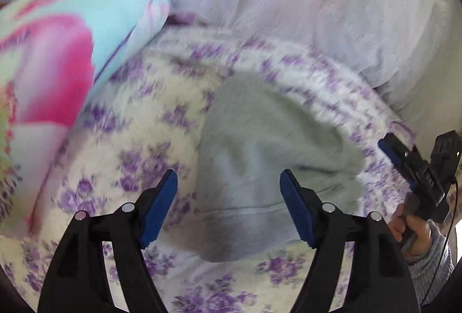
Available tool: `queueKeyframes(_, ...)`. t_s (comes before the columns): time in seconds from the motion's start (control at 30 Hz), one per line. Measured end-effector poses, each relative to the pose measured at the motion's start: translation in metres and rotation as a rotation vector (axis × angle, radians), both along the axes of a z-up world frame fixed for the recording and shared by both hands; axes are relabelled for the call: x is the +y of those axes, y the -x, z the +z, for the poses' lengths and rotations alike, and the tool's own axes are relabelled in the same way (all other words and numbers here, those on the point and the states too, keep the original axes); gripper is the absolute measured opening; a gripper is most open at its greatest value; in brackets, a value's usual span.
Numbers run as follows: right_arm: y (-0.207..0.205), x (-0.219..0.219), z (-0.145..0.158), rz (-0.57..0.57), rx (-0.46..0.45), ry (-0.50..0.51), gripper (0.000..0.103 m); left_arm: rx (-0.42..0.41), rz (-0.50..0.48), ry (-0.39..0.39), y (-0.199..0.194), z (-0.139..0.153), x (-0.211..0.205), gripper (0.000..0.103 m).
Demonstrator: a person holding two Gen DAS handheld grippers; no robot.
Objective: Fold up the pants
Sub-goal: 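Lower the bundle onto the quilt beside the teal blanket and open both grippers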
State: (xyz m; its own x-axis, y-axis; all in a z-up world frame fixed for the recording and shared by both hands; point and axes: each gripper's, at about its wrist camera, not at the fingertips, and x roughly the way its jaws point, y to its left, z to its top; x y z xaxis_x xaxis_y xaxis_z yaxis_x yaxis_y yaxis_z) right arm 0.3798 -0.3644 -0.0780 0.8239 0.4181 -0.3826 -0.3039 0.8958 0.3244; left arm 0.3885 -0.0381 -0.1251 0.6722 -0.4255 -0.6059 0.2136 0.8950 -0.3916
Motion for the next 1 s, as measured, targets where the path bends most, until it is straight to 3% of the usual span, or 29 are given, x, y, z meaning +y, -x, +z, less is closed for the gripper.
queueKeyframes(0.1,0.004,0.017,0.004,0.146,0.016,-0.097,0.072,-0.072,-0.104,-0.011,0.007,0.016,-0.027,0.071)
queueKeyframes(0.17,-0.01,0.029,-0.005,0.193,0.08,-0.122,0.045,-0.073,-0.154,-0.069,0.006,0.011,-0.05,0.071)
queueKeyframes(0.3,-0.052,0.034,-0.049,0.086,0.255,-0.01,0.031,0.052,-0.125,-0.155,-0.014,-0.027,-0.07,0.07)
queueKeyframes(0.33,-0.062,0.036,-0.061,0.072,0.278,0.047,0.017,0.074,-0.112,-0.167,-0.017,-0.038,-0.07,0.069)
queueKeyframes(0.47,-0.071,0.035,-0.076,0.071,0.285,0.056,0.017,0.025,-0.116,-0.258,-0.013,-0.052,-0.078,0.069)
queueKeyframes(0.63,-0.055,0.033,-0.058,0.065,0.237,0.013,0.02,0.027,-0.08,-0.214,-0.009,-0.038,-0.071,0.068)
queueKeyframes(0.7,-0.048,0.036,-0.043,0.069,0.189,0.007,0.028,-0.02,-0.063,-0.211,0.002,-0.025,-0.066,0.069)
queueKeyframes(0.77,-0.051,0.047,-0.032,0.087,0.162,0.022,0.046,-0.057,-0.031,-0.226,0.006,-0.016,-0.062,0.08)
queueKeyframes(0.83,-0.062,0.062,-0.035,0.086,0.187,0.09,0.05,-0.009,-0.016,-0.259,-0.003,-0.021,-0.062,0.082)
queueKeyframes(0.9,-0.077,0.068,-0.054,0.079,0.273,0.131,0.05,0.079,-0.02,-0.302,-0.015,-0.041,-0.063,0.083)
queueKeyframes(1.0,-0.084,0.07,-0.068,0.072,0.286,0.149,0.051,0.08,-0.01,-0.321,-0.014,-0.046,-0.062,0.084)
